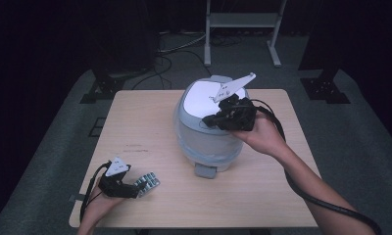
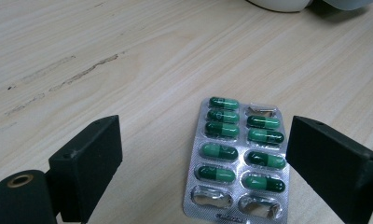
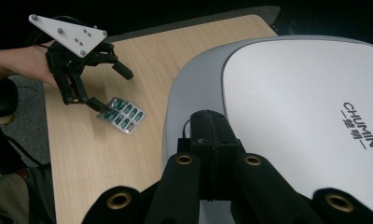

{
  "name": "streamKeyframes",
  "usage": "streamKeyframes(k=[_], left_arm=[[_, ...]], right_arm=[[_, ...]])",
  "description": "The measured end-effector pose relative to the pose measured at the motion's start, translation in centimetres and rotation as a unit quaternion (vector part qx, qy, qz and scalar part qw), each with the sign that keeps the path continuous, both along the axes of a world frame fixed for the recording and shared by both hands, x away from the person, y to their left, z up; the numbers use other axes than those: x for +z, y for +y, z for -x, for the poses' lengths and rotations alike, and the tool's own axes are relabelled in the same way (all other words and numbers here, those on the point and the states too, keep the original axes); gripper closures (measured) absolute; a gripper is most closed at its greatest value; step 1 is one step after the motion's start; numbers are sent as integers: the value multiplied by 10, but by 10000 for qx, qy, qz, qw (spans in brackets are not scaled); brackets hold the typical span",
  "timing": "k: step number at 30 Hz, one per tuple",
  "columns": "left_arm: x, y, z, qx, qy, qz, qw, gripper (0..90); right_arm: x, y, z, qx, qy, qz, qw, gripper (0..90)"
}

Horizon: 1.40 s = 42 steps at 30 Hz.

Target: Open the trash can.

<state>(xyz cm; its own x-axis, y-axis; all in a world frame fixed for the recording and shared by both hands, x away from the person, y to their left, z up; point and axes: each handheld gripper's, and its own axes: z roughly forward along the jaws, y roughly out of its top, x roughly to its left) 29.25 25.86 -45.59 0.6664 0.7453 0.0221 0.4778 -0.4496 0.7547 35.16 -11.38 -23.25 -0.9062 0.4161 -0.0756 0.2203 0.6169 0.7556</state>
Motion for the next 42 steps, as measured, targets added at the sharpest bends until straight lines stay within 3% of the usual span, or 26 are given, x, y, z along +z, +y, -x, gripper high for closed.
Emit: streamKeyframes(k=[11, 17, 31, 42], left_arm=[[0, 0, 0, -13, 14, 7, 10000, 98], [0, 0, 0, -21, 19, 20, 10000, 98], [2, -4, 1, -113, -17, 15, 9999, 113], [1, -6, 2, -184, -10, -21, 9998, 112]], right_arm=[[0, 0, 2, 5, -40, 81, 10000, 896], [2, -5, 5, -32, -67, 58, 10000, 819], [12, -34, 17, -39, 223, -149, 9996, 662], [9, -53, 20, -125, 324, -229, 9991, 580]])
